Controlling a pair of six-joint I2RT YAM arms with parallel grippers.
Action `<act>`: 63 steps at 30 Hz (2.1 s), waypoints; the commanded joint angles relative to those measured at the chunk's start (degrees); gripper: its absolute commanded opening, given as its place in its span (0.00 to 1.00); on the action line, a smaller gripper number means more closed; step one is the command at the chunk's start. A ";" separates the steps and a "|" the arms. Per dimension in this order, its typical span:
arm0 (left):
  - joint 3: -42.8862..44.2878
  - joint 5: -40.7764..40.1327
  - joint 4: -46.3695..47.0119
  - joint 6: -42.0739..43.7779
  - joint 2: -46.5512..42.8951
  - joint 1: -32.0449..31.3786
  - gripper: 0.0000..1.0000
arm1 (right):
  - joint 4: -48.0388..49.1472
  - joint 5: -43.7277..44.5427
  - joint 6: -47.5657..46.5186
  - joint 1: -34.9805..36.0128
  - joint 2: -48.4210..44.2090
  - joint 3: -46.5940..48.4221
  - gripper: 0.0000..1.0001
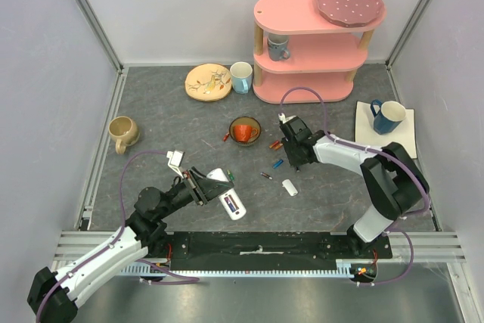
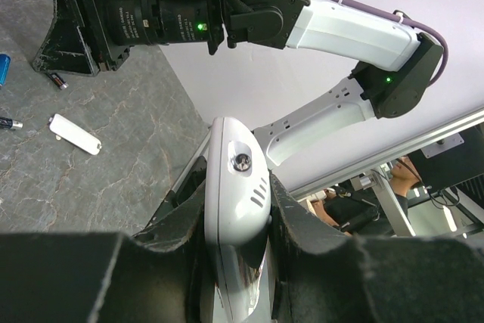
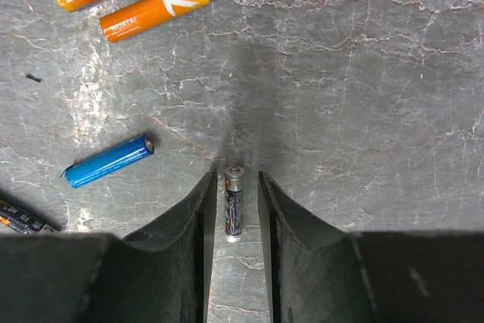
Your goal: Load the batteries into the remote control
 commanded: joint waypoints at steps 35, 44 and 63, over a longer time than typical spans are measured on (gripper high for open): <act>-0.07 4.57 51.58 -8.13 48.12 0.18 0.02 | -3.49 -4.81 7.32 16.88 -38.99 -1.52 0.00; 2.48 4.22 59.16 -12.27 57.03 0.18 0.02 | 2.92 -1.99 9.87 30.17 -35.67 -0.90 0.00; 1.34 1.75 59.68 -7.17 49.04 0.01 0.02 | 17.16 16.46 8.47 46.35 -30.39 -3.71 0.00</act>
